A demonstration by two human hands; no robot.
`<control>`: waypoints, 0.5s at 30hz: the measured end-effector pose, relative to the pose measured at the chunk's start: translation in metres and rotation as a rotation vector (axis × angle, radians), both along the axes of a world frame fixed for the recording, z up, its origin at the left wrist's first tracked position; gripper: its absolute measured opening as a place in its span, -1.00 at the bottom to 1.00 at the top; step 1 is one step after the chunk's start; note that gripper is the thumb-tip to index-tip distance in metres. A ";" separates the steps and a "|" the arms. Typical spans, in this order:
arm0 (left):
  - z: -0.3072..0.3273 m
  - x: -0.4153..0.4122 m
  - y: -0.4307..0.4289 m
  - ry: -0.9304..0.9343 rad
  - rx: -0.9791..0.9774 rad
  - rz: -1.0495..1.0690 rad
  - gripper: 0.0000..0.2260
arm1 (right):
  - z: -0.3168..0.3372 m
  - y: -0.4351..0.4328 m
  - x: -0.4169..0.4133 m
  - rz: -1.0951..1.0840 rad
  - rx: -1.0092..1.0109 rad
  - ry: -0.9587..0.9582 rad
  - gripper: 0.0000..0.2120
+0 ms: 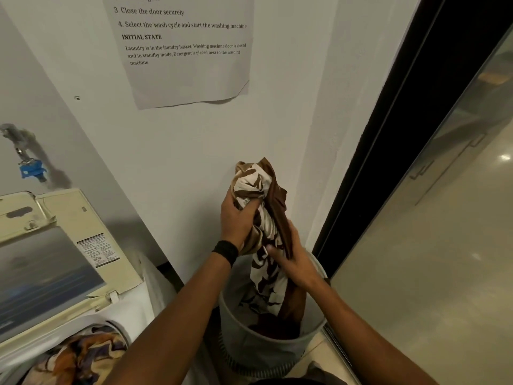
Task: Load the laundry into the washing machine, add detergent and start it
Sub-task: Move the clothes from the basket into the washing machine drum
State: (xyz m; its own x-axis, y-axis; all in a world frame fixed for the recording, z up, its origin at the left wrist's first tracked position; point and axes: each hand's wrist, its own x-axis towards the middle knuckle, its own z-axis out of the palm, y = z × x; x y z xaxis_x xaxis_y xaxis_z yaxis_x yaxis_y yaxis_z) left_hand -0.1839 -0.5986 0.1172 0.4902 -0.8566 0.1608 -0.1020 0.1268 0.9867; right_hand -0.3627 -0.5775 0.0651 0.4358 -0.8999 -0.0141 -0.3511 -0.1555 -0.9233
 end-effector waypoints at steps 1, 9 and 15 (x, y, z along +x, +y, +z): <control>-0.003 0.003 -0.001 -0.014 0.003 0.002 -0.50 | -0.010 0.003 -0.007 0.037 -0.014 0.069 -0.52; -0.024 0.008 0.001 -0.316 0.180 0.036 -0.48 | 0.099 -0.041 -0.009 -0.154 -0.206 -0.230 -0.57; -0.007 -0.017 0.009 -0.027 0.080 -0.276 -0.47 | 0.108 -0.072 0.036 -0.224 -0.227 -0.313 -0.81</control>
State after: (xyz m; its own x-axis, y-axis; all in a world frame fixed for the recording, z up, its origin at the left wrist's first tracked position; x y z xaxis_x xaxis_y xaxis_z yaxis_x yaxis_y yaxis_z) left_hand -0.2009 -0.5894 0.1102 0.2329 -0.9676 0.0971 -0.1008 0.0752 0.9921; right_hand -0.3266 -0.6493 0.1736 0.1815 -0.9376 0.2966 -0.1080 -0.3188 -0.9416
